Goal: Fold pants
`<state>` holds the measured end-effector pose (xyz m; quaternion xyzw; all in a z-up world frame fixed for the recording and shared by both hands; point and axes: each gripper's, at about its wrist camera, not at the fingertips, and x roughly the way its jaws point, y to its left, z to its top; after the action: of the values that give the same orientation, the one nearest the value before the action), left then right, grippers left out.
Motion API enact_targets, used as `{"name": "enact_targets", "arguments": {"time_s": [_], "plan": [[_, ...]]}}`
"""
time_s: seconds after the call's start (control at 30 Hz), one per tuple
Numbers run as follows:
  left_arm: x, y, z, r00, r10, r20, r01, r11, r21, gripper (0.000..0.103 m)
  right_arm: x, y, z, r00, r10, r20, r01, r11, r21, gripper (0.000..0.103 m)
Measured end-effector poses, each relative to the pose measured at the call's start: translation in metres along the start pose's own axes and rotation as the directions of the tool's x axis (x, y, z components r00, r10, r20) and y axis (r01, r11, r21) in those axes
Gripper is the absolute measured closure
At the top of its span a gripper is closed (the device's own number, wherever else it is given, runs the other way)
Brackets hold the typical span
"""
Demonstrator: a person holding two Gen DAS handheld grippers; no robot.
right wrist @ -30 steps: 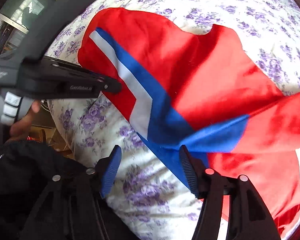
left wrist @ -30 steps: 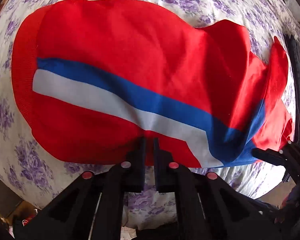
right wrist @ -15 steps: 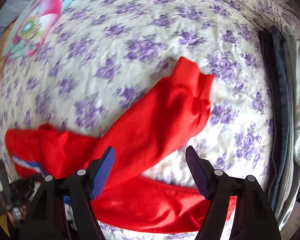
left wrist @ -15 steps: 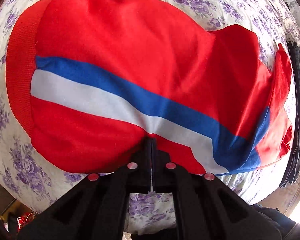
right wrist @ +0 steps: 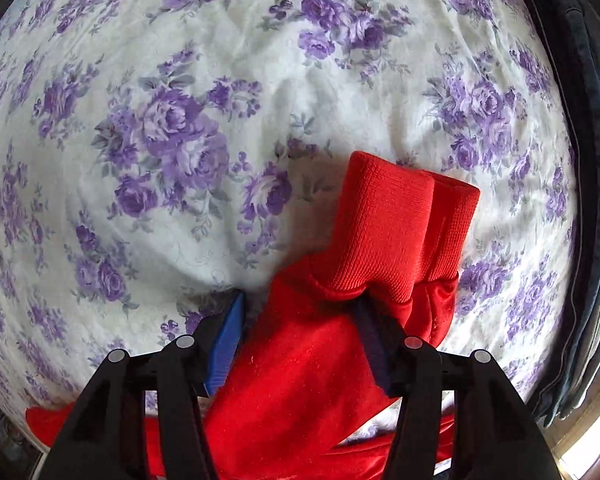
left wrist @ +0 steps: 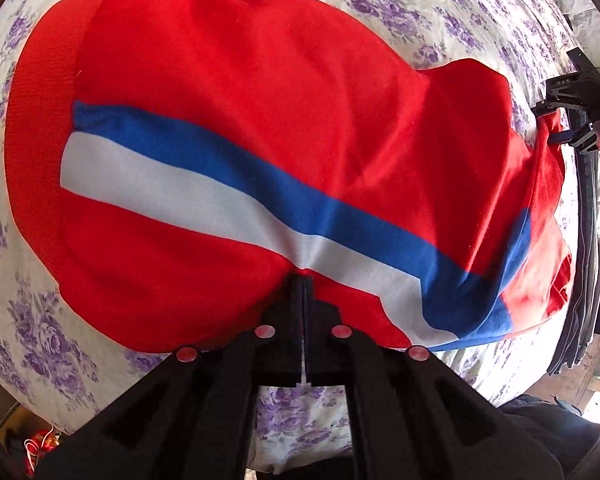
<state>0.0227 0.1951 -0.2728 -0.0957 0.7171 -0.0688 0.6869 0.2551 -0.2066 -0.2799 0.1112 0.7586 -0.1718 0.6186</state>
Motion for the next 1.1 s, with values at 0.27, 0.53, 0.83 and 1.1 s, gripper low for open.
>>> {"name": "enact_targets", "arguments": {"time_s": [0.27,0.53,0.83,1.1], "plan": [[0.000,0.005,0.022,0.999,0.016,-0.032,-0.016,1.000,0.003,0.101,-0.038,-0.048,-0.042,0.976,0.186,0.109,-0.179,0.981,-0.069,0.097],[-0.003,-0.004,0.029,0.999,0.029,-0.022,-0.028,0.999,0.022,0.101,-0.088,-0.153,-0.145,0.884,0.369,0.286,-0.361,0.929,-0.081,0.097],[-0.011,-0.004,0.027,1.000,0.008,-0.003,-0.007,0.997,0.078,0.101,0.014,-0.249,-0.244,0.844,0.451,0.291,-0.503,0.854,0.135,0.098],[-0.018,-0.024,0.035,0.998,0.067,-0.018,-0.064,0.990,0.129,0.102,0.079,-0.262,-0.256,0.793,0.539,0.285,-0.598,0.778,0.193,0.099]]}}
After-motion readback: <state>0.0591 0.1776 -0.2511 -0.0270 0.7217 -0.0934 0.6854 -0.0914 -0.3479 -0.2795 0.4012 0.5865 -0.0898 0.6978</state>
